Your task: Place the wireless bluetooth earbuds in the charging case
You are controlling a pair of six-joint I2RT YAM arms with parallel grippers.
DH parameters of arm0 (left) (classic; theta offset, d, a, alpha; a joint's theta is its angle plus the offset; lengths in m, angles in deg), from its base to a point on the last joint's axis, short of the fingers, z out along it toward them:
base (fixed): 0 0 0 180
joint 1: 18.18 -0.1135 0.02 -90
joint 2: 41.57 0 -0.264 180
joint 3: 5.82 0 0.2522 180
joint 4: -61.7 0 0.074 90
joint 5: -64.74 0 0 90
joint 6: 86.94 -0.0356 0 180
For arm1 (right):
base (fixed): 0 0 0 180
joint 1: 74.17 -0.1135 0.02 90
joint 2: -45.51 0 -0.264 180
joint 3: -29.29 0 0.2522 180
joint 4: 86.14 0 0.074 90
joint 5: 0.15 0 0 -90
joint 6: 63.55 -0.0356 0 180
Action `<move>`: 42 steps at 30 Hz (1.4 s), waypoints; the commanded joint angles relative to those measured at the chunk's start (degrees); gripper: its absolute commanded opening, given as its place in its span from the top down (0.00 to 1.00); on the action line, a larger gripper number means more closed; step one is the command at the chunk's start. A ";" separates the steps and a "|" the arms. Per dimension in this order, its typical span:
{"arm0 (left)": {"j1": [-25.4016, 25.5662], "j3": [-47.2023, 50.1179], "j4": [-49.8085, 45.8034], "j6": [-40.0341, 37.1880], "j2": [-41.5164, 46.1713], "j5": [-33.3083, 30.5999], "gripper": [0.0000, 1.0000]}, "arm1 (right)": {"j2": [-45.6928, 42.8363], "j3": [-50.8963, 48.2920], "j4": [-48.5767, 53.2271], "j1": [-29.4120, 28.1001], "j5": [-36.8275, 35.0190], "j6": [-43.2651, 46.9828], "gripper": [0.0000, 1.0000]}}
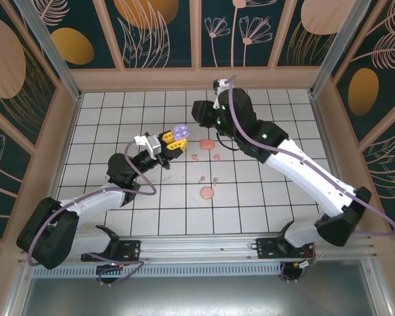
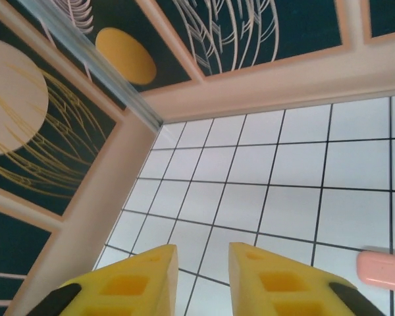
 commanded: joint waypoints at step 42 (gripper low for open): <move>0.40 1.19 -16.13 11.65 0.13 -16.20 1.00 | -25.32 -32.06 3.13 1.17 0.71 -11.03 0.64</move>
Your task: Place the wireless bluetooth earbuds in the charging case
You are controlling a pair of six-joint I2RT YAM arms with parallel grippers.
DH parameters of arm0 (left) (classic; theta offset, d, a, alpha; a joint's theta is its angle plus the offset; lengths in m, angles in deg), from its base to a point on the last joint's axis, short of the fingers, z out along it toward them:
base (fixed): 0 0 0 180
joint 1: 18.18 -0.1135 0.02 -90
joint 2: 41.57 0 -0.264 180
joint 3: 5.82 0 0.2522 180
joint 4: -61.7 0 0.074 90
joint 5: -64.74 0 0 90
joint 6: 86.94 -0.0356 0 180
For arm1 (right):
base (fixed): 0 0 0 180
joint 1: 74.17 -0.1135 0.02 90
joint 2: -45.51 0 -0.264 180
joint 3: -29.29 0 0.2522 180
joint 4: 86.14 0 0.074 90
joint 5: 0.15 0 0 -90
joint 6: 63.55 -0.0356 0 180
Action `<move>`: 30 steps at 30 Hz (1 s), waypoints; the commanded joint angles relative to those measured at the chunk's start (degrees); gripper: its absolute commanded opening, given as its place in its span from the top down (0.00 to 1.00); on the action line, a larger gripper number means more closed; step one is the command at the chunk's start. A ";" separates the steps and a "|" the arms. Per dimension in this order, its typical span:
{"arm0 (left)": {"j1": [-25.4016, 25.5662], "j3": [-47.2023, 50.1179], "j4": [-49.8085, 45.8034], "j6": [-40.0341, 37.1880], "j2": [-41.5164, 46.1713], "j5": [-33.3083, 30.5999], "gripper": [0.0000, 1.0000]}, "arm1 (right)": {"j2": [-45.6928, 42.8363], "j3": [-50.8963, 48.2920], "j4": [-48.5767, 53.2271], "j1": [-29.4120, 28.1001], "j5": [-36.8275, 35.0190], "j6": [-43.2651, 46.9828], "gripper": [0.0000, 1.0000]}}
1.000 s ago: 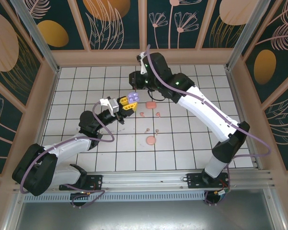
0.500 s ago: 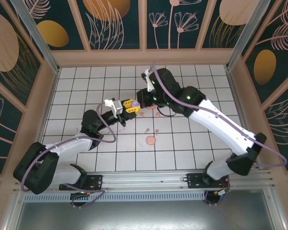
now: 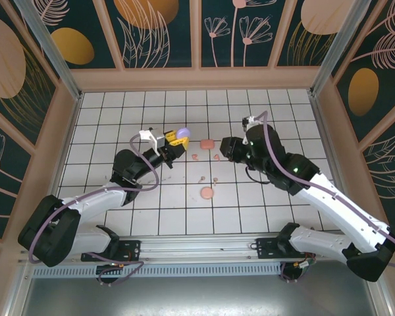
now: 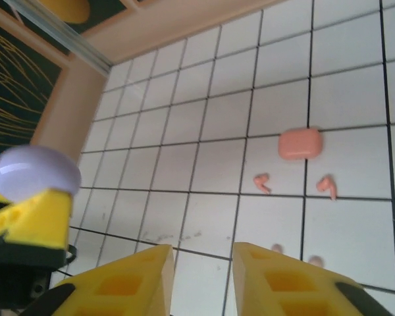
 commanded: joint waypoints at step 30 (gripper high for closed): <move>-14.21 -19.15 -38.04 16.12 -31.72 10.81 1.00 | -3.25 1.40 7.14 -3.24 -4.61 -4.75 0.50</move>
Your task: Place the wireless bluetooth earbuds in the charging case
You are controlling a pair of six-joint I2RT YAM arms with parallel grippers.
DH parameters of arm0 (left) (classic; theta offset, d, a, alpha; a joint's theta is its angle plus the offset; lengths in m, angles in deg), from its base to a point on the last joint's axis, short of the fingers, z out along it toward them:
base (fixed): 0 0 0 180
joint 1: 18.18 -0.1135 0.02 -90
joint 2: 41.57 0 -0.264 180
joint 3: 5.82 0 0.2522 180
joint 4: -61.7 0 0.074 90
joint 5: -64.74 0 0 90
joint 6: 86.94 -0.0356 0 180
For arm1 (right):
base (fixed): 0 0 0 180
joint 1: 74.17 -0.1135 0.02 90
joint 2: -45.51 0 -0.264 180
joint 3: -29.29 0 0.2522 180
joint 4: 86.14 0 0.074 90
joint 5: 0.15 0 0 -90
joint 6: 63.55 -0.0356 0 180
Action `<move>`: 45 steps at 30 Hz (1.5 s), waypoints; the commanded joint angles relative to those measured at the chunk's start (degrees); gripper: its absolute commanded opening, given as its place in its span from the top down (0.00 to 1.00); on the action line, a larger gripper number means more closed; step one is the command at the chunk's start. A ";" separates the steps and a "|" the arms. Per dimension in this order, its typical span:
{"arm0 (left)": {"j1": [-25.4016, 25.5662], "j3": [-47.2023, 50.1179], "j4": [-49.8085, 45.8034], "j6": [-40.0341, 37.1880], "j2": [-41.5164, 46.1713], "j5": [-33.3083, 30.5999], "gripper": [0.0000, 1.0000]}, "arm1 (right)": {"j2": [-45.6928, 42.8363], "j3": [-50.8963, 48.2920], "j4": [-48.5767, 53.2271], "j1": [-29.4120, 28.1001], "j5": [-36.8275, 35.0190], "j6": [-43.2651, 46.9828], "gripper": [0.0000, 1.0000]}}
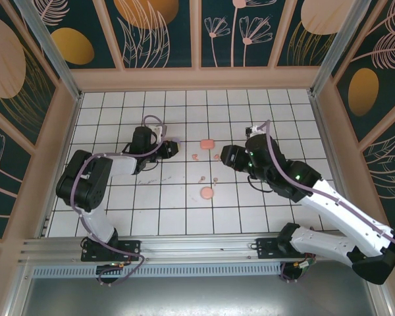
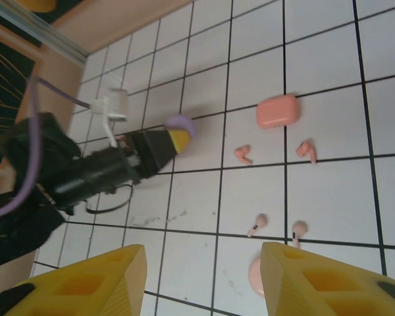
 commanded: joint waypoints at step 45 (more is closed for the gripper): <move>-10.19 -13.08 -15.14 -5.93 4.63 1.57 0.01 | 3.02 -4.17 0.07 -4.71 -3.84 -4.55 0.36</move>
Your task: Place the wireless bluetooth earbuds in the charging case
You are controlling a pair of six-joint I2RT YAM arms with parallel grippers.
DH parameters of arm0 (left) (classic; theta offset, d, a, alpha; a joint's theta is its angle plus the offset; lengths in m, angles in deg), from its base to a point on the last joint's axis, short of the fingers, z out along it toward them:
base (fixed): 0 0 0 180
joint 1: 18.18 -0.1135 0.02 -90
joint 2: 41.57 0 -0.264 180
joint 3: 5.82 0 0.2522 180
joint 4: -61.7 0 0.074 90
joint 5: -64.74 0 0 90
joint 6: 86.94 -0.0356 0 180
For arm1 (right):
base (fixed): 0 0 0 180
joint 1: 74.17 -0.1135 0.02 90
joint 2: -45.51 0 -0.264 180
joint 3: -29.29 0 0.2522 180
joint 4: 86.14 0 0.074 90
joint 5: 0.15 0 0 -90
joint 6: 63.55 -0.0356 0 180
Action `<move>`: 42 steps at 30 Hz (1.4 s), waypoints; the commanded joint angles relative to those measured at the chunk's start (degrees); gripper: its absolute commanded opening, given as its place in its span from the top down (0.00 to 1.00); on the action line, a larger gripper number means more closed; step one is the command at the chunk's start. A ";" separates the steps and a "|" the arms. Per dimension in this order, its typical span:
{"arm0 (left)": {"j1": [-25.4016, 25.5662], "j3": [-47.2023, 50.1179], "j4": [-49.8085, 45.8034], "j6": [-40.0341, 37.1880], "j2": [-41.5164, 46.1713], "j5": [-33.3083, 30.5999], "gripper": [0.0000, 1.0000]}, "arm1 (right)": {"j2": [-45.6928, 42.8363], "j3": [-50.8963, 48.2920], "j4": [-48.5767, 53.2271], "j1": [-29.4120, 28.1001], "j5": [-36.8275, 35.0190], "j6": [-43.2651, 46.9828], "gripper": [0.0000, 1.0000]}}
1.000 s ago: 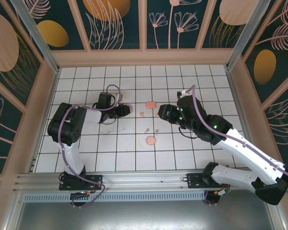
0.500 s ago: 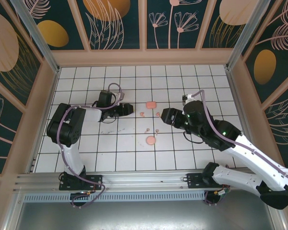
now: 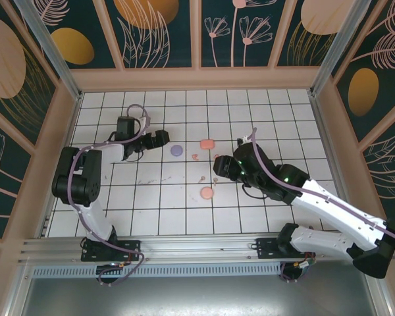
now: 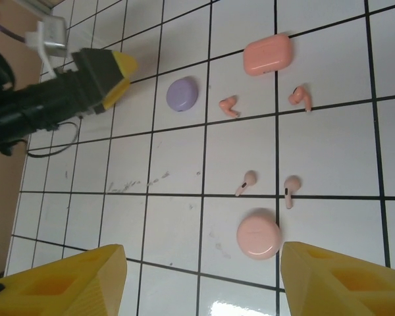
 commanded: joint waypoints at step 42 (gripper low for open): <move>0.12 4.01 7.96 14.12 28.72 -4.10 0.01 | 31.29 2.00 -4.42 -2.36 7.01 14.45 0.33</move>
